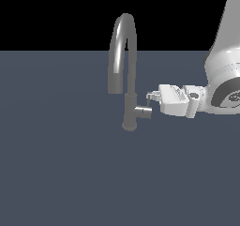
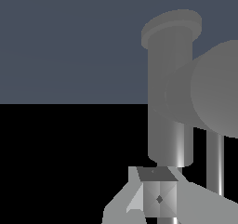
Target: Turn on the faucet by rotating a designated handle.
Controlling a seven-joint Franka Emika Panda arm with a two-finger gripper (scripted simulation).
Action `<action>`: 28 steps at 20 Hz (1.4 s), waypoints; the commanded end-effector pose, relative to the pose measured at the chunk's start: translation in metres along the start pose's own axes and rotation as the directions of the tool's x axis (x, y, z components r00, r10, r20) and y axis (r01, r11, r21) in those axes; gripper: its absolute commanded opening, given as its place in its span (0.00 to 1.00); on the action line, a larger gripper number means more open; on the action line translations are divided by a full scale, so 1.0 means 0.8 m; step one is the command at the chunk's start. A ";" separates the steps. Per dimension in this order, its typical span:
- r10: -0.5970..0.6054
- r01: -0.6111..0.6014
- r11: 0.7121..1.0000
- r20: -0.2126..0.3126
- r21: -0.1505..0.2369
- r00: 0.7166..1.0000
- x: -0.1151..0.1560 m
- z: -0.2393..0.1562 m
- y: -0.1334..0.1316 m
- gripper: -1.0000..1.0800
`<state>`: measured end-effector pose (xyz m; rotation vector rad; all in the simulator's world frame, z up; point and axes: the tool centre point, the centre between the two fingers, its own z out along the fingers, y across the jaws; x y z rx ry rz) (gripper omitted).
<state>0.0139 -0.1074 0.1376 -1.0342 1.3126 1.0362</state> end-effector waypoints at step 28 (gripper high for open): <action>-0.003 0.003 1.000 0.000 0.002 1.000 0.008 0.000 0.094 0.00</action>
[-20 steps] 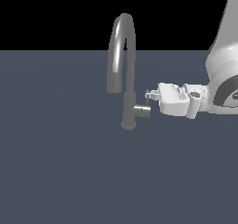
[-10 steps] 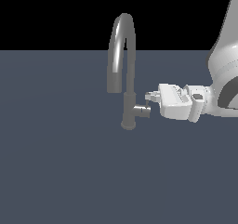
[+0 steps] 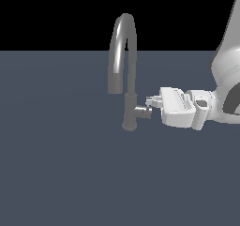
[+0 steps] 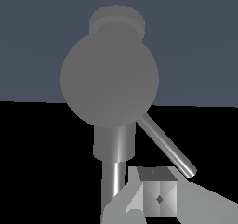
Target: Turn on the faucet by rotating a designated handle.
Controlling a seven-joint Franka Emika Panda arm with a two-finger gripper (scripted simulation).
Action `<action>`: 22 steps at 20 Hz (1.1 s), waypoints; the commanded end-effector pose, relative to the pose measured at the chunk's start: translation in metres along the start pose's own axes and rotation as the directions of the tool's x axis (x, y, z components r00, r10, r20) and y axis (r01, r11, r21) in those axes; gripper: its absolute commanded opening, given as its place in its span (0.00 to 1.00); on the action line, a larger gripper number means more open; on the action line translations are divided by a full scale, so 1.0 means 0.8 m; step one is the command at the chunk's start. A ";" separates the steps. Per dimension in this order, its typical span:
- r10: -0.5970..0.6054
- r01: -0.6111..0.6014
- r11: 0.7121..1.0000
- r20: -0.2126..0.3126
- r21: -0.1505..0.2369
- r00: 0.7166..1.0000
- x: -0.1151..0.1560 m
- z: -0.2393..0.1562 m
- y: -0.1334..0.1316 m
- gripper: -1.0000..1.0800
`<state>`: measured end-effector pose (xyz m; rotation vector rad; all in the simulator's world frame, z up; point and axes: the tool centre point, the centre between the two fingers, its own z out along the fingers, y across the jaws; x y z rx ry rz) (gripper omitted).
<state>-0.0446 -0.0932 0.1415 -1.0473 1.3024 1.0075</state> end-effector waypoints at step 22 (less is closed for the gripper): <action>-0.011 0.012 1.000 0.014 -0.009 1.000 0.062 0.000 0.034 0.00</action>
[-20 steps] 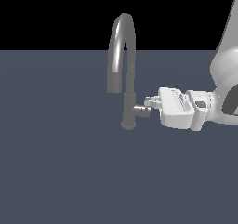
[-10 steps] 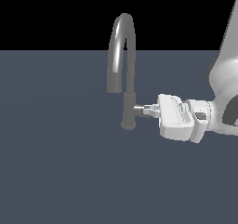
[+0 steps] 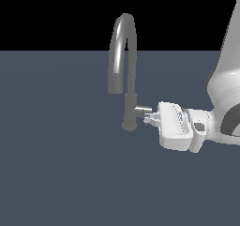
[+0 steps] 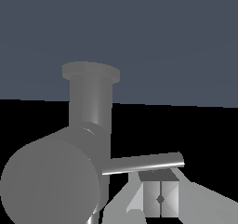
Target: Turn on the faucet by rotating a designated handle.
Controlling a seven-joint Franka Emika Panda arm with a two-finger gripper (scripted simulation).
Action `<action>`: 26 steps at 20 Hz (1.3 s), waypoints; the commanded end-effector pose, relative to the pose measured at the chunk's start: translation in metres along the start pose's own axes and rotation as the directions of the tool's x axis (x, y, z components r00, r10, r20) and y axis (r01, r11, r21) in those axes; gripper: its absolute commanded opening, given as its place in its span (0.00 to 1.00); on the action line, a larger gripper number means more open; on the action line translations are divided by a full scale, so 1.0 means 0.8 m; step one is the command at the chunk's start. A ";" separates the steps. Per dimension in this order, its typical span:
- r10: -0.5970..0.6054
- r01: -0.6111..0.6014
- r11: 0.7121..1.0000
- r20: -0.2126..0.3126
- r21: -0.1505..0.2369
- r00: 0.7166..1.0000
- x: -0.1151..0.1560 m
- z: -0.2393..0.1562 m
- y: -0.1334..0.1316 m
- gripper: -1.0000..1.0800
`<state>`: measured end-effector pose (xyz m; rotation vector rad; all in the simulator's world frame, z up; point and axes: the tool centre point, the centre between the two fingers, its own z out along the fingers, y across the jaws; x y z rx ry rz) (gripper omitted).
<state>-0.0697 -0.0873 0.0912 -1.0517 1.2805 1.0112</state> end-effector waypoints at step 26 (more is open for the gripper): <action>0.034 -0.034 0.999 -0.006 0.002 0.999 0.083 -0.001 -0.036 0.00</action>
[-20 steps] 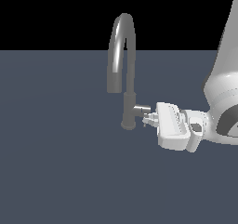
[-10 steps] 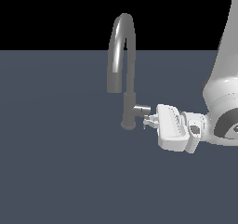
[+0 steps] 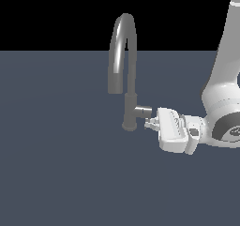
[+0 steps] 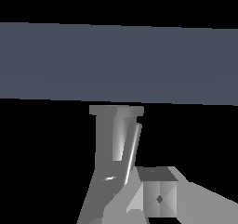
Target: Turn on the faucet by rotating a designated handle.
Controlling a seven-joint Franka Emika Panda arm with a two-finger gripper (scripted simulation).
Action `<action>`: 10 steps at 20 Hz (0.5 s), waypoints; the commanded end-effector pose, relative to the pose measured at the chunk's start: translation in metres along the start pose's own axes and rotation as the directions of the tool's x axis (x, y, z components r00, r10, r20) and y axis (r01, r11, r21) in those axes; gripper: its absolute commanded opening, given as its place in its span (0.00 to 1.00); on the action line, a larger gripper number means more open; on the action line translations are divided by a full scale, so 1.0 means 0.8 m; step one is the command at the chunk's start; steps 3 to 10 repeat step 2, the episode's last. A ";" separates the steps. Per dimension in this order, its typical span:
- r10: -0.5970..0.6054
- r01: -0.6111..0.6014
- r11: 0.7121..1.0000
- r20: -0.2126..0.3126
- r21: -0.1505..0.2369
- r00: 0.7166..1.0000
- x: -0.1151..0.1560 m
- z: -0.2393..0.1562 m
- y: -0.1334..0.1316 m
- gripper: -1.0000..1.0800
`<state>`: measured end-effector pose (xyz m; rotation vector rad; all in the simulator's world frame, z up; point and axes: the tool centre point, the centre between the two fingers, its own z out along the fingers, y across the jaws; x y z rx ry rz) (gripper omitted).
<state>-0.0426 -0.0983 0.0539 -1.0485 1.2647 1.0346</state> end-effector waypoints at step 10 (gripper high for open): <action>0.031 -0.030 0.999 -0.024 0.018 0.999 0.040 0.004 -0.003 0.00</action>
